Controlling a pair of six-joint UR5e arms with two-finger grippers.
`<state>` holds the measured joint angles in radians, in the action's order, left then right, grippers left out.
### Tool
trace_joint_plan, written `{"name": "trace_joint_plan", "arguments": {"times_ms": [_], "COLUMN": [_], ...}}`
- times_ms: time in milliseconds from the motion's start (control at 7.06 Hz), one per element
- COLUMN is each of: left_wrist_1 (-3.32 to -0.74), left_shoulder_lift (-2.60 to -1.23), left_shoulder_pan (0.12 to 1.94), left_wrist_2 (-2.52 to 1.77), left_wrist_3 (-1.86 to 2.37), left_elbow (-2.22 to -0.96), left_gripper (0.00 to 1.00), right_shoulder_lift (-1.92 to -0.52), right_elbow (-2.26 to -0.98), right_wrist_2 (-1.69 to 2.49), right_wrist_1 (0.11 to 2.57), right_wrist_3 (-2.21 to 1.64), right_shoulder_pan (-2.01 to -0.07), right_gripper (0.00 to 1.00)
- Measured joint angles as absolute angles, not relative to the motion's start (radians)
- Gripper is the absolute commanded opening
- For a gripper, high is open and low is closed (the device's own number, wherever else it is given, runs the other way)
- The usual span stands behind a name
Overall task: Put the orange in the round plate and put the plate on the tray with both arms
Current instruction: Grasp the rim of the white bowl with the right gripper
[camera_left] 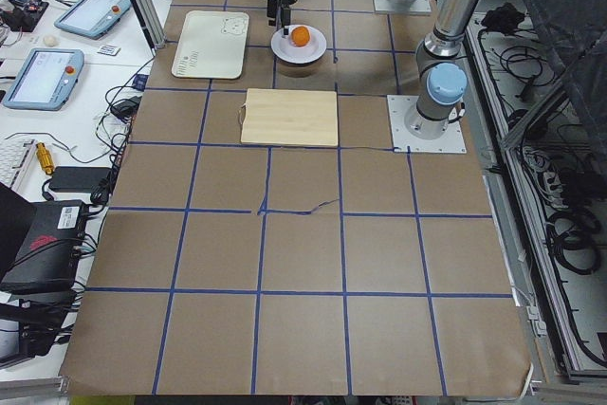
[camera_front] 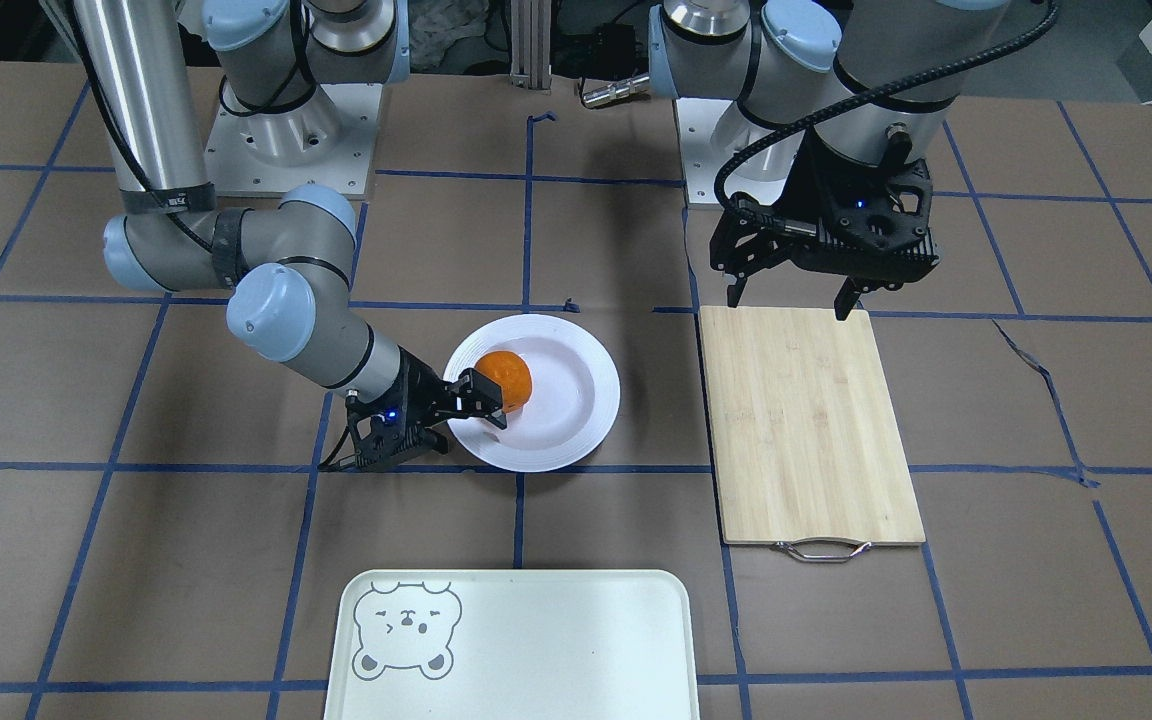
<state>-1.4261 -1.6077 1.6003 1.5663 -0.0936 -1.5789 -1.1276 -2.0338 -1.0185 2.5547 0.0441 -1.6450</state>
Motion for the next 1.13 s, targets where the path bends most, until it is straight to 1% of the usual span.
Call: {"name": "trace_joint_plan", "arguments": {"times_ms": [142, 425, 566, 708, 1133], "left_wrist_1": [-1.426, -1.427, -1.427, -1.427, -1.427], "left_shoulder_lift": [-1.608, -1.607, -1.606, -1.606, -1.605], "left_shoulder_pan": [1.601, 1.601, 1.601, 1.601, 1.598], "left_wrist_2": [1.566, 1.567, 1.568, 1.568, 1.568], "left_wrist_3": [-0.094, -0.094, -0.094, -0.094, -0.095], "left_elbow": [-1.579, -1.58, -1.58, -1.58, -1.58], "left_gripper": [1.0, 1.0, 1.0, 1.0, 1.0], "right_shoulder_lift": [-1.128, -1.127, -1.127, -1.127, -1.128], "right_elbow": [-2.037, -2.038, -2.039, -2.04, -2.042], "right_wrist_2": [-1.018, -1.003, -0.997, -0.994, -0.993], "right_wrist_1": [2.561, 2.563, 2.563, 2.562, 2.56], "right_wrist_3": [0.043, 0.044, 0.045, 0.045, 0.05], "right_shoulder_pan": [-1.645, -1.646, -1.646, -1.645, -1.645], "right_gripper": [0.89, 0.88, 0.85, 0.66, 0.0]}}
